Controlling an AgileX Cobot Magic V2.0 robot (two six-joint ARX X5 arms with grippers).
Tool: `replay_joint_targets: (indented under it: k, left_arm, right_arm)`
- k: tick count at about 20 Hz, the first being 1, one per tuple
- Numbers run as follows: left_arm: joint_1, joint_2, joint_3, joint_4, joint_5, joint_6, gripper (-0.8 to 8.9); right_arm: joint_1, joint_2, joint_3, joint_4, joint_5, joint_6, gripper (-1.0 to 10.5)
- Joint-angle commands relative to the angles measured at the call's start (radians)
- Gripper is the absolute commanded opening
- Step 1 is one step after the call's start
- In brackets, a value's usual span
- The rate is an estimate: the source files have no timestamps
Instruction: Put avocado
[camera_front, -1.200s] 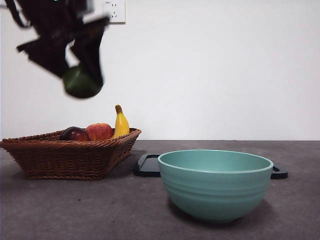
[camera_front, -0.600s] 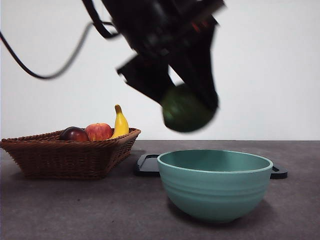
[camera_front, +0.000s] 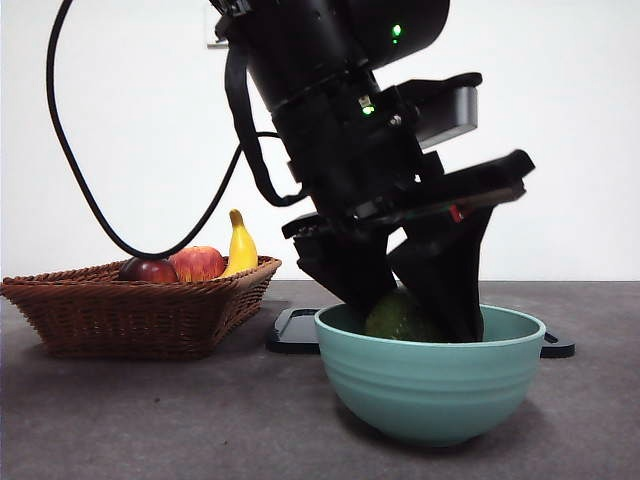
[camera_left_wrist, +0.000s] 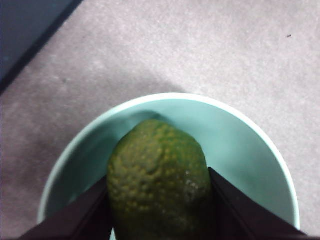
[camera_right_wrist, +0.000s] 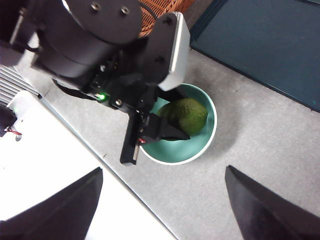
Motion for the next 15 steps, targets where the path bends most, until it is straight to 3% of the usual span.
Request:
replay_joint_targets:
  k: [1, 3, 15]
  left_arm:
    - [-0.016, 0.028, 0.019, 0.011, 0.000, 0.019, 2.47]
    - [-0.017, 0.028, 0.019, 0.011, 0.000, 0.019, 3.08]
    - [-0.023, 0.007, 0.098, -0.064, 0.000, 0.016, 3.11]
  right_arm:
    - [0.005, 0.004, 0.019, 0.009, 0.000, -0.004, 3.9]
    - [0.005, 0.004, 0.019, 0.010, 0.000, -0.004, 3.9]
    - [0.005, 0.004, 0.019, 0.010, 0.000, -0.005, 3.9]
